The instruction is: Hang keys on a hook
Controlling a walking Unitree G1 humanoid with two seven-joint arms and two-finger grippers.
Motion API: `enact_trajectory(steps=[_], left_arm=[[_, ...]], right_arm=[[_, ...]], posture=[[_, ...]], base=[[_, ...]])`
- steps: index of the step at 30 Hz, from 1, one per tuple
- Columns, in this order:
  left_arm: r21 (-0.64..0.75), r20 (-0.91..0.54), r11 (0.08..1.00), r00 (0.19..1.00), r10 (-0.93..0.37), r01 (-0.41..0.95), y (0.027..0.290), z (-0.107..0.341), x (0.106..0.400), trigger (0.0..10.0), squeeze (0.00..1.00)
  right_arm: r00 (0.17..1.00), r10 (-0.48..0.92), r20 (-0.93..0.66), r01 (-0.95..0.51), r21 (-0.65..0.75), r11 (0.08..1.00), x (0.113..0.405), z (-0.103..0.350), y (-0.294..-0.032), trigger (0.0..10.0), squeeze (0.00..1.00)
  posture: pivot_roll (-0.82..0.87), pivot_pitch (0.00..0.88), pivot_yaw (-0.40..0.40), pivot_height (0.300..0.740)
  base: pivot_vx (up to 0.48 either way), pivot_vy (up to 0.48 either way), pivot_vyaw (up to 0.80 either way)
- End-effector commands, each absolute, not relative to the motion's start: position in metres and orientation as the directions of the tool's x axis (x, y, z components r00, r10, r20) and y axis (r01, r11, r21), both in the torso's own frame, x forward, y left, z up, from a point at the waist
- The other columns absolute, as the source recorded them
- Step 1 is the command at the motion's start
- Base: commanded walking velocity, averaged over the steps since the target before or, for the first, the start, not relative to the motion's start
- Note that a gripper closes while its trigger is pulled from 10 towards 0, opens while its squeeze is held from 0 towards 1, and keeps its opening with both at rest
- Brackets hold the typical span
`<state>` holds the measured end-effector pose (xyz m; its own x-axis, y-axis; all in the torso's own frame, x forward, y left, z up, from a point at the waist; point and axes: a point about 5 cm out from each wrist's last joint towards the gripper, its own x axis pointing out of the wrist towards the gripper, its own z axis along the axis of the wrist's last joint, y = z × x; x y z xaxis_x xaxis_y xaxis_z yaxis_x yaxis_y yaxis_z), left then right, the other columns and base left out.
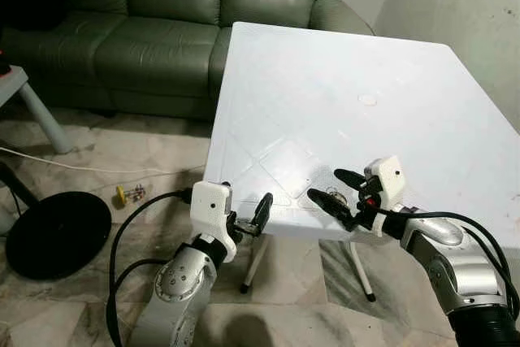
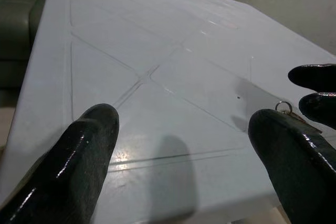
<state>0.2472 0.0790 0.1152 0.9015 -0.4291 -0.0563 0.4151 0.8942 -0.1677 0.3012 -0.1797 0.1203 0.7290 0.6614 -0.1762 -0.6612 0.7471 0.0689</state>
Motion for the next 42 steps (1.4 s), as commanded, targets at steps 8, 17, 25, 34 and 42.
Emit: enact_trajectory(steps=[8, 17, 25, 34, 42], left_arm=[[-0.173, -0.055, 0.888, 0.896, -0.441, 0.427, 0.073, 0.119, 0.244, 10.0, 0.00], [-0.172, -0.057, 0.895, 0.903, -0.426, 0.412, 0.076, 0.119, 0.245, 10.0, 0.00], [-0.175, -0.052, 0.897, 0.905, -0.421, 0.407, 0.076, 0.121, 0.246, 10.0, 0.00], [-0.171, -0.047, 0.900, 0.909, -0.414, 0.401, 0.076, 0.122, 0.248, 10.0, 0.00], [-0.173, -0.045, 0.901, 0.911, -0.410, 0.397, 0.077, 0.123, 0.248, 10.0, 0.00]], right_arm=[[0.780, 0.576, -0.245, -0.574, 0.085, 0.814, 0.312, 0.116, -0.182, 10.0, 0.00], [0.776, 0.556, -0.298, -0.568, 0.055, 0.821, 0.312, 0.110, -0.188, 10.0, 0.00], [0.776, 0.565, -0.281, -0.575, 0.052, 0.816, 0.313, 0.113, -0.196, 3.1, 0.00], [0.761, 0.584, -0.283, -0.594, 0.060, 0.802, 0.313, 0.115, -0.197, 0.0, 0.00], [0.751, 0.600, -0.275, -0.605, 0.078, 0.792, 0.314, 0.115, -0.192, 0.0, 0.00]], posture=[[0.06, 0.130, -0.111, 0.740], [0.07, 0.137, -0.116, 0.740], [0.06, 0.139, -0.115, 0.740], [0.06, 0.137, -0.116, 0.740], [0.07, 0.138, -0.118, 0.740]], base=[[0.000, 0.000, 0.00], [0.000, 0.000, 0.00], [0.000, 0.000, 0.00], [0.000, 0.000, 0.00], [0.000, 0.000, 0.00]])
